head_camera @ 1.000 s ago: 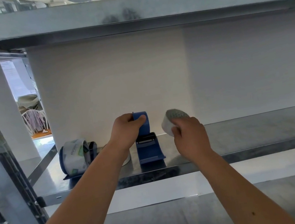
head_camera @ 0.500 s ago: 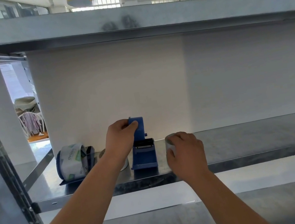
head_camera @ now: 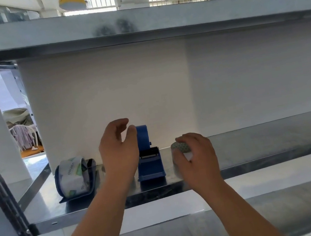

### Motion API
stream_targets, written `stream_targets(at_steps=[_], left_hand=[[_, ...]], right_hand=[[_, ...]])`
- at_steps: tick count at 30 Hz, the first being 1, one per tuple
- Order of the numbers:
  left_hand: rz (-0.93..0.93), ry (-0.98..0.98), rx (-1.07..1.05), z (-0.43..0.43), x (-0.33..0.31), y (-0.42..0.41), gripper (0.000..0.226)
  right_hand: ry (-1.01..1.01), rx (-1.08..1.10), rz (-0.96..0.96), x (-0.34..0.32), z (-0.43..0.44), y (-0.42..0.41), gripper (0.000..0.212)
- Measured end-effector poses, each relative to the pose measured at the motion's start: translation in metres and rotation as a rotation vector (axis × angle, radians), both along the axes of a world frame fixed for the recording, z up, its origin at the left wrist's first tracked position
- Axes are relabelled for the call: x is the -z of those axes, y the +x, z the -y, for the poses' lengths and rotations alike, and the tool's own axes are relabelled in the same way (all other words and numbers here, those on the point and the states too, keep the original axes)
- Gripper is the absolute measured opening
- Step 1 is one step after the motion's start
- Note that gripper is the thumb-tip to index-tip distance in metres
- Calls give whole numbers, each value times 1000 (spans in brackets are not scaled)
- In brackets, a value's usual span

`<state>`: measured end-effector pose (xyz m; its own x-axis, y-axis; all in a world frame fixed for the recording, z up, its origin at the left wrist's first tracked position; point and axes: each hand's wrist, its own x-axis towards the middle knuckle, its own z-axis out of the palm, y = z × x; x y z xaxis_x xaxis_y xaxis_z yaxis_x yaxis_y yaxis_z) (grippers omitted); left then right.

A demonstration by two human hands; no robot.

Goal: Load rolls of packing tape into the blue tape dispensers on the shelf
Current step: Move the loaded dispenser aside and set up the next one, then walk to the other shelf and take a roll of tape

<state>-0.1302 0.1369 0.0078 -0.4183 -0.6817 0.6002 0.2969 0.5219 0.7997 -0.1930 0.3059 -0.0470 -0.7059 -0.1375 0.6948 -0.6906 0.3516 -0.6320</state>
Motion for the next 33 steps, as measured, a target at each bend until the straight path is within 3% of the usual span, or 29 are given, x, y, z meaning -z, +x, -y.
stream_targets(at_steps=[3,6,14,18,27,30,33], left_hand=[[-158,-41,223,-33,-2,11,22],[-192,-13,412,-67,6,13,25],[-2,146,768,-144,39,4,23],[36,188,966,-181,51,-2,24],[82,189,1295,-321,53,-6,40],[95,252,1369,-384,57,-1,36],[110,294,1420,-451,60,3,29]], right_hand=[[-128,-112,125,-8,-13,10,26],[-337,-235,288,-11,-33,20,30],[-713,-139,405,-6,-105,54,32],[-783,-68,524,-5,-158,70,39],[-958,260,446,9,-303,115,31],[-991,358,388,13,-361,133,35],[-1013,436,362,18,-425,150,24]])
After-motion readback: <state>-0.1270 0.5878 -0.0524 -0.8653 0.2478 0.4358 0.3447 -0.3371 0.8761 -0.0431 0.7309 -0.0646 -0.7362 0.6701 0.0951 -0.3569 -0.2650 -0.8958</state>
